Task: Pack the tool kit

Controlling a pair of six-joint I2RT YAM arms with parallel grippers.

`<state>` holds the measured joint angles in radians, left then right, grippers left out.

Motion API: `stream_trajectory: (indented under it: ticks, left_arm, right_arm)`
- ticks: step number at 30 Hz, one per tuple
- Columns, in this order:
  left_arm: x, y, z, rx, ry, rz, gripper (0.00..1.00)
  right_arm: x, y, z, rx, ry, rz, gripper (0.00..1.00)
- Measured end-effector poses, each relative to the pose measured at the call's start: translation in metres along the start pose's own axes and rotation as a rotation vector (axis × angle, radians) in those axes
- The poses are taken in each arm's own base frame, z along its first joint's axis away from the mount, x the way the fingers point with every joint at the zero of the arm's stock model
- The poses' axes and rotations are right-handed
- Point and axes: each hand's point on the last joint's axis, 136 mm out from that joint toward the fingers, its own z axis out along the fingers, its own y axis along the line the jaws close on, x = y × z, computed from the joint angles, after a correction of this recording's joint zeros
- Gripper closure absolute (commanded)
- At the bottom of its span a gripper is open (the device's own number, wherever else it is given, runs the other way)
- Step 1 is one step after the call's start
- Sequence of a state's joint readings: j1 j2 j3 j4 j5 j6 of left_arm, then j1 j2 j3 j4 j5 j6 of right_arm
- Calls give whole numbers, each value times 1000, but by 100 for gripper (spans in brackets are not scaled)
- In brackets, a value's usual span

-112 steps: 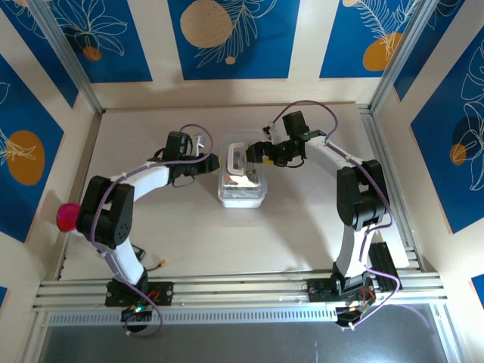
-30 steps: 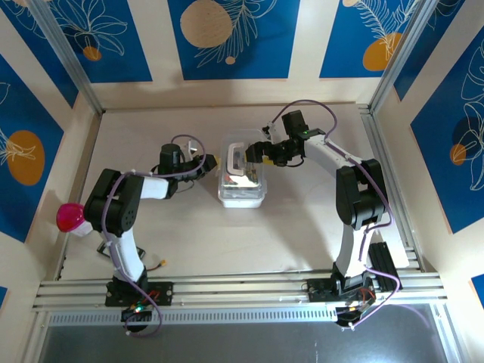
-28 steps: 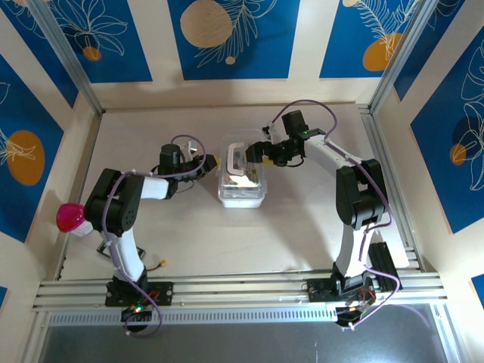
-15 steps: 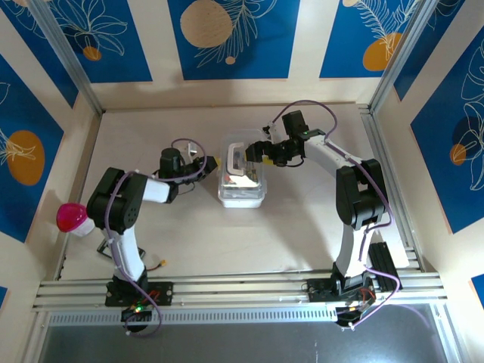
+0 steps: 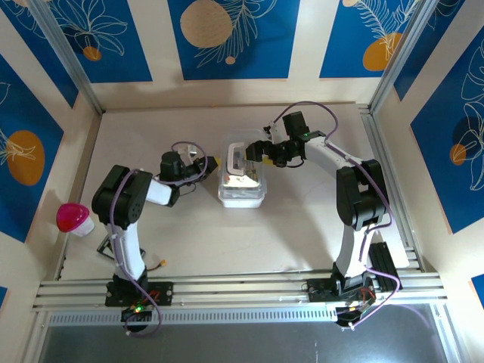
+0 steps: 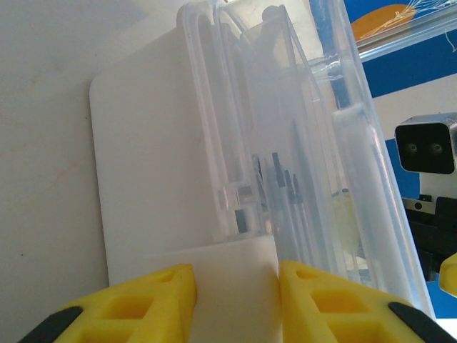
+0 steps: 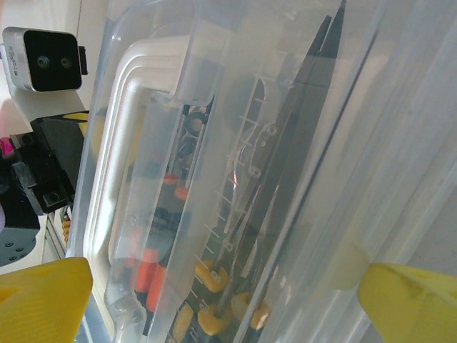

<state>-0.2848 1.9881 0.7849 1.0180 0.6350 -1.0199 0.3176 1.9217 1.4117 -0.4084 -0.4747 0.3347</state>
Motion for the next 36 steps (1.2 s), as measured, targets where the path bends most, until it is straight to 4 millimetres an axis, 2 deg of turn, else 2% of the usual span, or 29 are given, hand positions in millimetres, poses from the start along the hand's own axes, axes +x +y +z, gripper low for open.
stream_trajectory:
  ticks: [19, 23, 26, 27, 28, 31, 33, 34, 36]
  left_arm:
    - [-5, 1, 6, 32, -77, -16, 65]
    - [-7, 2, 1, -55, -56, 8, 50]
    - [-13, -4, -11, -184, -23, 81, 23]
    - [-22, -13, -18, -225, -24, 133, 4]
    - [-31, -24, -24, -249, -34, 178, 0]
    - [-75, -81, -56, -294, -138, 371, 0]
    - [-103, -114, -94, -340, -262, 491, 0]
    - [-113, -125, -113, -368, -325, 539, 0]
    - [-124, -135, -156, -458, -469, 641, 0]
  right_arm:
    - [-4, 0, 2, 5, -4, 10, 0]
    - [-5, 2, -4, 21, -17, 2, 1]
    - [-4, -1, -15, 53, -26, -6, 1]
    - [-2, -3, -22, 73, -30, -8, 1]
    - [-2, -6, -32, 94, -46, -14, 1]
    - [-12, -10, -88, 177, -192, -77, 1]
    - [-16, -5, -141, 254, -376, -170, 1]
    - [-15, -3, -163, 288, -466, -218, 1]
    - [3, 4, -204, 355, -668, -348, 1]
